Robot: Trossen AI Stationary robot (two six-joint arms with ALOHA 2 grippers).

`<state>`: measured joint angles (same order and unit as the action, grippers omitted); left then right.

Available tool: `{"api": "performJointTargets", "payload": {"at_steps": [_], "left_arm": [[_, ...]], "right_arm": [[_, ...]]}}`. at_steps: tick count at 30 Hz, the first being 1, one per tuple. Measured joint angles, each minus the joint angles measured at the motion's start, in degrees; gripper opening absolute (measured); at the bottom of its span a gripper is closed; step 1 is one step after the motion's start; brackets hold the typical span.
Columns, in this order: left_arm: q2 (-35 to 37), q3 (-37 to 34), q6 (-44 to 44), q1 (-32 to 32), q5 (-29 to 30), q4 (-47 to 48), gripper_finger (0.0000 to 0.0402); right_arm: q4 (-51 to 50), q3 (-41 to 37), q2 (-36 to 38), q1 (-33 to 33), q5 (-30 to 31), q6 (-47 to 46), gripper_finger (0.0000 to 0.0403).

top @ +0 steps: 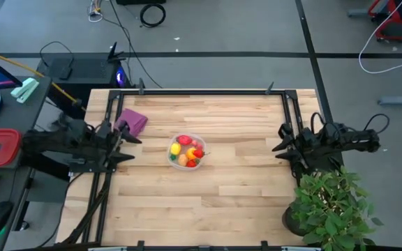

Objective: Pick and placing Produce into tupperware
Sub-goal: Return to Home Position

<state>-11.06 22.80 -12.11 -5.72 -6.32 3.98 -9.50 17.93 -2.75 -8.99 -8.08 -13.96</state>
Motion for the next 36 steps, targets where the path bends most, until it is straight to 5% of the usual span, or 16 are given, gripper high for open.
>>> {"api": "performJointTargets", "payload": {"at_steps": [12, 36], "left_arm": [[8.0, -18.2, -2.2, 0.0, -1.7, -22.5, 0.0289], [8.5, -21.7, -0.7, 0.0, -2.5, -27.3, 0.0289]], "right_arm": [[7.4, -7.2, 2.6, 0.1, 0.1, -0.4, 0.0121], [19.4, -16.2, 2.5, 0.2, 0.1, -4.5, 0.0122]]}}
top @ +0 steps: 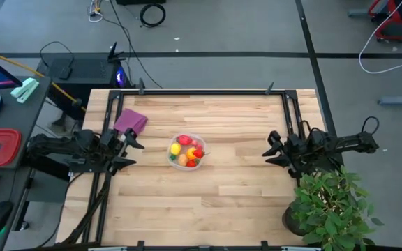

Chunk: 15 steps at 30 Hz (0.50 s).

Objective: Pick and placing Produce into tupperware
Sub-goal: Return to Home Position

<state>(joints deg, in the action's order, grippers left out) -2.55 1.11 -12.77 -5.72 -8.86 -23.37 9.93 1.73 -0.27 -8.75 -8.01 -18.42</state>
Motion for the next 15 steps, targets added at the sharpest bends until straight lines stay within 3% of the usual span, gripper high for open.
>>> {"api": "performJointTargets", "payload": {"at_steps": [15], "left_arm": [[-1.6, -0.6, -3.9, -0.2, 0.2, 8.2, 0.0289]], "right_arm": [[-8.5, 0.3, -0.5, 0.0, 2.2, 2.0, 0.0123]]}}
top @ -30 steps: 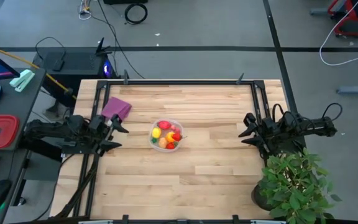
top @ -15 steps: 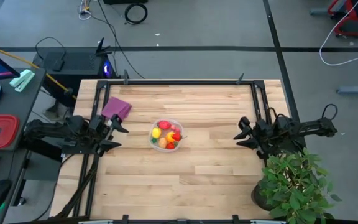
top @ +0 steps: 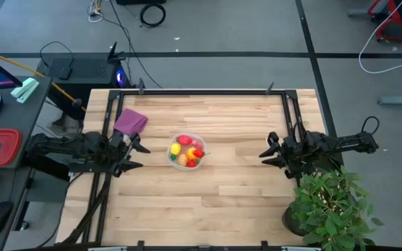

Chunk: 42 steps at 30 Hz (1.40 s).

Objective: Pick and placing Produce into tupperware
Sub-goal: Return to Home Position

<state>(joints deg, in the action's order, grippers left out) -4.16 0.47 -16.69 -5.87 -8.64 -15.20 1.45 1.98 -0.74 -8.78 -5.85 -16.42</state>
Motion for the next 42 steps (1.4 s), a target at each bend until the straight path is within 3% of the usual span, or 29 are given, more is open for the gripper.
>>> {"api": "performJointTargets", "payload": {"at_steps": [11, 42], "left_arm": [[0.0, 0.0, -1.1, 0.0, 0.0, 11.5, 0.0289], [0.0, 0.0, -0.7, 0.0, 0.0, 11.6, 0.0289]], "right_arm": [[-3.2, 0.0, -1.1, 0.0, 0.0, -1.8, 0.0122], [-3.2, 0.0, -1.2, 0.0, 0.0, -1.6, 0.0123]]}}
